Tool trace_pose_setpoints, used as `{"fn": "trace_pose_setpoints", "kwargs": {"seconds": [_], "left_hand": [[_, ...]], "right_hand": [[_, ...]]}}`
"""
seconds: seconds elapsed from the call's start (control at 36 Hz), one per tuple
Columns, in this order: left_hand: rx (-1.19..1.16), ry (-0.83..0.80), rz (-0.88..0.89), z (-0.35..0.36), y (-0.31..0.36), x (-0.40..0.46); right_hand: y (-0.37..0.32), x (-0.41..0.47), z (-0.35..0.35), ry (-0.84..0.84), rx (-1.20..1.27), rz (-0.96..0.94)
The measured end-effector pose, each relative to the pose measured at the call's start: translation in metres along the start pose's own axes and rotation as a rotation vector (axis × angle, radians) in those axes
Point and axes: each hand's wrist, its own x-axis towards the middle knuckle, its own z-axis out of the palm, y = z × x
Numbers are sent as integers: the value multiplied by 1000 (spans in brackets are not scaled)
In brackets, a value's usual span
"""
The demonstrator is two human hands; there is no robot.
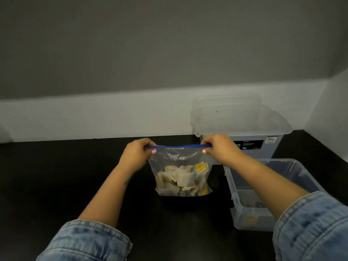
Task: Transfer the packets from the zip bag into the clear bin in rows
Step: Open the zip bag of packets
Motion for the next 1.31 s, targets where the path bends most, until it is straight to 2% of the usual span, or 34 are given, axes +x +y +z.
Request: {"fn": "trace_pose_setpoints", "kwargs": {"seconds": [0.17,0.31,0.42,0.47,0.58,0.72,0.86,1.03,1.14,1.31], "left_hand": [[68,-72,-84,22,-20,-5],[109,-59,-97,22,-23,-2],[190,-133,-102,13,-11,3],[256,-117,7,13,3,3],[192,-64,332,38,43,-2],[289,-113,478,87,75,5],[273,-98,417,105,84,11],[289,-130,309,106,88,18],[404,-150,284,99,89,22],[461,-61,230,72,56,20]], "right_hand": [[12,-9,27,-34,88,66],[18,-12,31,69,268,148],[29,-15,29,135,387,236],[32,-17,29,140,444,260],[36,-18,30,179,541,299],[42,-17,31,193,630,306],[44,-16,30,200,684,275],[45,-12,29,204,549,238],[46,-7,26,205,466,198],[50,-7,23,173,496,176]]}}
